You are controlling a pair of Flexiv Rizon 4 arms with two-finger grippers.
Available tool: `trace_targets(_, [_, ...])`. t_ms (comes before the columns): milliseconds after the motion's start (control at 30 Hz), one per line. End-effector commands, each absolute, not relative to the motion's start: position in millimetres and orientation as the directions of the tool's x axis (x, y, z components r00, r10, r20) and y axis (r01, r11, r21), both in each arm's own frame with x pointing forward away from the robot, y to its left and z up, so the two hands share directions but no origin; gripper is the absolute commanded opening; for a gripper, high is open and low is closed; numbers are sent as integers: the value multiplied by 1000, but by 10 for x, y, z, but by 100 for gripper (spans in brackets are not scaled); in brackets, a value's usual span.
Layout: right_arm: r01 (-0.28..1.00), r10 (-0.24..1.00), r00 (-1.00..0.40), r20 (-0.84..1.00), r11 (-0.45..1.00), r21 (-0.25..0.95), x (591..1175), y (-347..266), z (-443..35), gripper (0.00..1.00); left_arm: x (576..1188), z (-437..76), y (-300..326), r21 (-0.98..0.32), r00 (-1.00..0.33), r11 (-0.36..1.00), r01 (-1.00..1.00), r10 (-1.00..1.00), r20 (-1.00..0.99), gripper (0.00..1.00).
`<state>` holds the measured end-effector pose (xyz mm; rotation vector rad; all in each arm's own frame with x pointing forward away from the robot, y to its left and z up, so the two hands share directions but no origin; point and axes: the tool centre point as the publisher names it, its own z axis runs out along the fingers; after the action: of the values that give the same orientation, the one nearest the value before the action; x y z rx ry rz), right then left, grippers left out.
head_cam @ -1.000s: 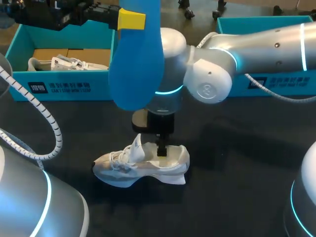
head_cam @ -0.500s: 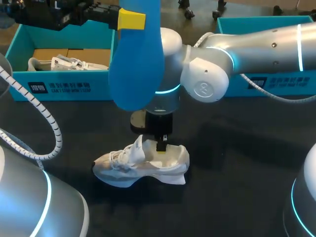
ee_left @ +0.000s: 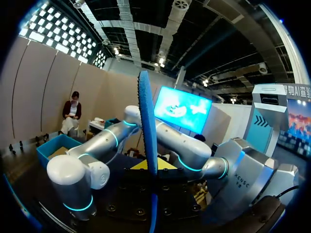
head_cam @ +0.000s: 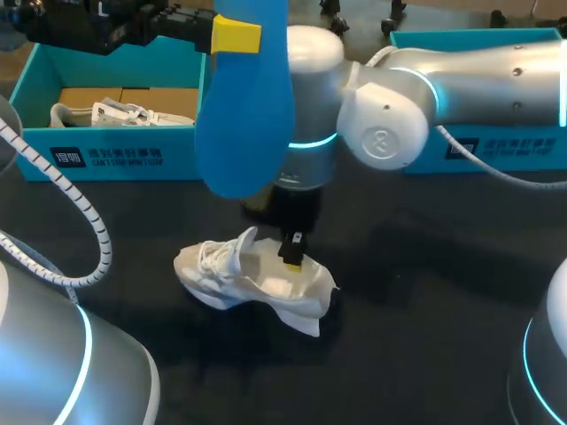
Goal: Take the shoe out of the shoebox, open the shoe tongue, remove and reinsert the insole, then place the shoe into the shoebox
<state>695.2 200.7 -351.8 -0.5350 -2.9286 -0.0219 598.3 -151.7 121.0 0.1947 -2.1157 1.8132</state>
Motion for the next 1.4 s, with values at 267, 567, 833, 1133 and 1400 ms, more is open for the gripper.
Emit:
trace_targets(267, [710,711,-701,62,686,159,6608,1915,-3247,0,5989,1207,-1523,-930,-930,174,-324,120,346,0])
trace_targets(567, [710,711,-701,62,686,159,6608,1915,-3247,0,5989,1207,-1523,-930,-930,174,-324,120,346,0])
trace_targets(833, [914,914,-384,130,357,191,6472,1782,-3324,0,5989,1207,-1523,-930,-930,174,-324,120,346,0])
trace_targets(1133, [951,947,-255,197,208,230,6310,1734,-3412,0,5989,1207,-1523,-930,-930,174,-324,120,346,0])
trace_targets(1400, [975,969,-161,187,127,182,6267,1743,-3382,0,5989,1207,-1523,-930,-930,174,-324,120,346,0])
